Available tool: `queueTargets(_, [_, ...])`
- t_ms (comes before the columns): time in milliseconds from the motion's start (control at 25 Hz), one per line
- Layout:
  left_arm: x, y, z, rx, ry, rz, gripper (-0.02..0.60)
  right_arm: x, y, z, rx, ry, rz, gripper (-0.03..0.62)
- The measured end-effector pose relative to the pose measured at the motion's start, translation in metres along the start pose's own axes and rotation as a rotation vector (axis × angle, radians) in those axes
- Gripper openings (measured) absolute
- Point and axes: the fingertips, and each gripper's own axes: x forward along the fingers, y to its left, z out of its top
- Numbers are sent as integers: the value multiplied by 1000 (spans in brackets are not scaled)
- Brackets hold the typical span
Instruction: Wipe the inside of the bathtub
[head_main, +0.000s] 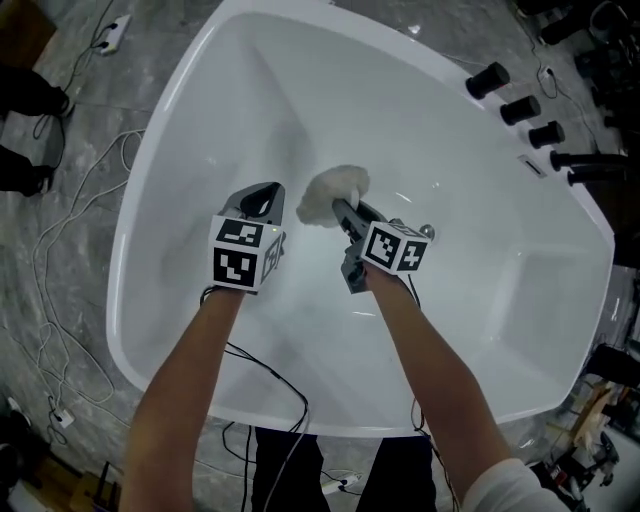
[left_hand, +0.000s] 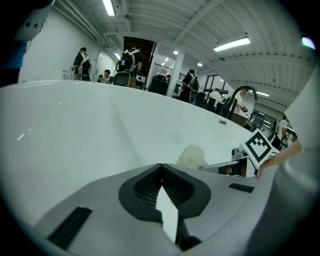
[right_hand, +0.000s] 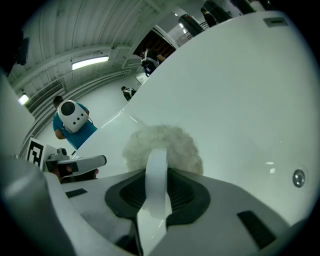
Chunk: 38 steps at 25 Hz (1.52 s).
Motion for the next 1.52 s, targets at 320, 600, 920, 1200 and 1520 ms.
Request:
queueTargets(320, [-48,-75,27,45,20,-61,11,-124,9,29,25,-62,-74,98])
queueTargets(600, [-102,-130,56,-33,4,-75,11,-242,39,57,56,-147,-144,98])
queueTargets(920, [-182,-226,83,-61,-17,-83,11,-413,70,62,34,-142,-186,98])
queueTargets(1200, [-228,-355,101,-5,-52,-142,11,-530,83,62,-86,-159,-162,98])
queueTargets(1520, [-289,-480,115,70,-104,-187,11,-636,95,57,-136,-222,-166,98])
